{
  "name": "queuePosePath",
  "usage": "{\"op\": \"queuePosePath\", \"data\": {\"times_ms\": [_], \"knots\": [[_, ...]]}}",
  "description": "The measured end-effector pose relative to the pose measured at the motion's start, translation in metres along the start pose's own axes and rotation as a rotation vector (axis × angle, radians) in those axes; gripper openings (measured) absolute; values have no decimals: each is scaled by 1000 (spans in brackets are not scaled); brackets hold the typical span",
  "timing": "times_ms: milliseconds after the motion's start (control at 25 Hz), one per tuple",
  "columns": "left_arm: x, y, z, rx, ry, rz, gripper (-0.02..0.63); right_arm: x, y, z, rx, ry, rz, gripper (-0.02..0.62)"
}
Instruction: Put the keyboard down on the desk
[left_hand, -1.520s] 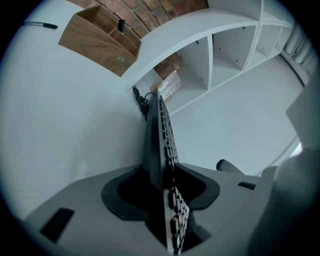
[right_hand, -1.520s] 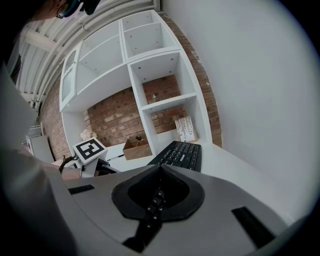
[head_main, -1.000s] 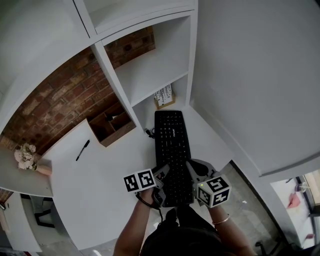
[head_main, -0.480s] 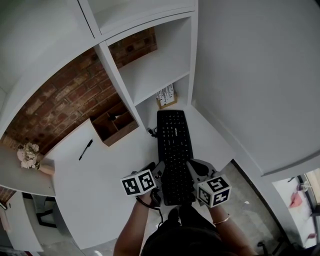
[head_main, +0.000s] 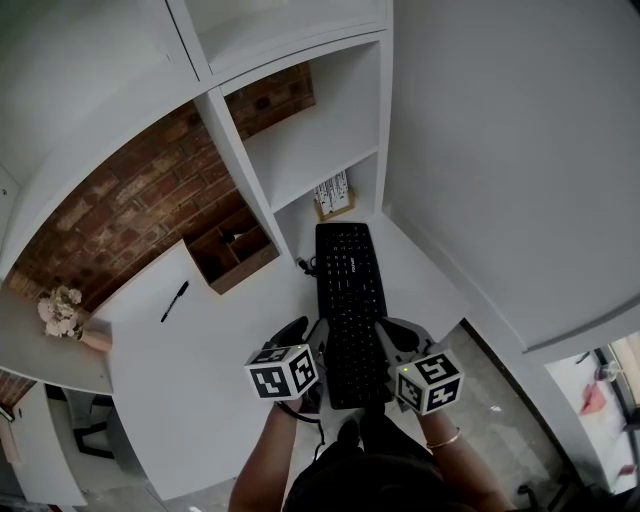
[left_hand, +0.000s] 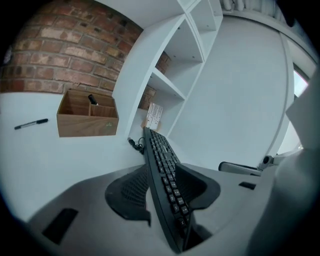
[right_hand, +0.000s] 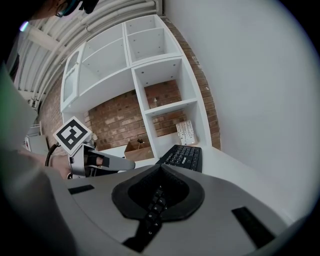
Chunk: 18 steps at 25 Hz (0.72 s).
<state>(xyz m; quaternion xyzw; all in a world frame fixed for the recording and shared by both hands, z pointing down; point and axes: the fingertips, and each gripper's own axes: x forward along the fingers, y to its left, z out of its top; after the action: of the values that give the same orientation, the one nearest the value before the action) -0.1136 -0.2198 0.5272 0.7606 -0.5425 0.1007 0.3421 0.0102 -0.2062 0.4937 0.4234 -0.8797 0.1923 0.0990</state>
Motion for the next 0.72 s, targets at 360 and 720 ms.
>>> {"op": "queuePosePath", "data": {"times_ms": [360, 720], "knots": [[-23, -8, 25, 107, -96, 36, 133, -8, -3, 5, 0, -24, -21, 5], [-39, -19, 38, 137, -162, 35, 49, -13, -4, 12, -11, -49, -30, 5]]}}
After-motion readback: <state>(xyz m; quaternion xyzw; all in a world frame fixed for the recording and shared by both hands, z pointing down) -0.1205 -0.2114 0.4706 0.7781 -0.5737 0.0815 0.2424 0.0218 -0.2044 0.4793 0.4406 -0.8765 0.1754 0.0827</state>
